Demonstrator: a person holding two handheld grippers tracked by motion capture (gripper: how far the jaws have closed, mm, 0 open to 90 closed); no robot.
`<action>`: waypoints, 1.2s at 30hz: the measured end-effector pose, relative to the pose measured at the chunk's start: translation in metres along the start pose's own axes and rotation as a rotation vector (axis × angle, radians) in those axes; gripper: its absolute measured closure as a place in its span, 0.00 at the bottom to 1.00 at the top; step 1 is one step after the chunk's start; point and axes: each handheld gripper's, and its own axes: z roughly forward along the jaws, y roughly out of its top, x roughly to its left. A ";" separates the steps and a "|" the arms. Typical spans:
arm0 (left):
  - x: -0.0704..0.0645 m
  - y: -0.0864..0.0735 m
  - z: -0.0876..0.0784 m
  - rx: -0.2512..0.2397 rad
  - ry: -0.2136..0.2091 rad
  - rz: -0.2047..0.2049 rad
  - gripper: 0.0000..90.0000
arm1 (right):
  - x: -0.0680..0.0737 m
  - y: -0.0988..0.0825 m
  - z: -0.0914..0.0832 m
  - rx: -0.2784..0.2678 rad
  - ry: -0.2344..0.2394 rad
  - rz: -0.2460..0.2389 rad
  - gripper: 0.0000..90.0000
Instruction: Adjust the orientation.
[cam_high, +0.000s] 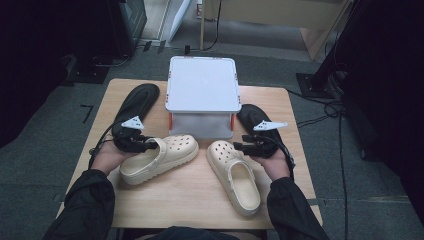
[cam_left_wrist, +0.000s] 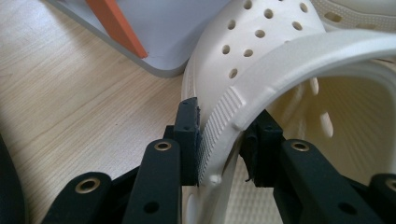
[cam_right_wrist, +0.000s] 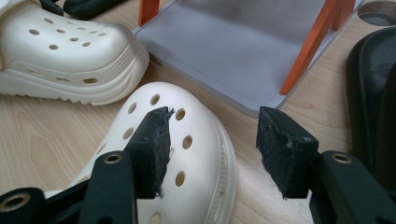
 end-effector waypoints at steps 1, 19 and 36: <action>-0.001 0.000 -0.001 -0.007 0.003 0.000 0.79 | 0.000 0.000 0.000 -0.003 0.000 0.002 0.50; -0.020 0.010 -0.027 -0.139 0.074 -0.018 0.85 | 0.001 0.002 0.003 -0.004 -0.004 -0.003 0.50; -0.029 0.011 0.000 -0.084 0.128 -0.145 0.82 | 0.011 0.012 0.010 -0.041 0.010 -0.027 0.51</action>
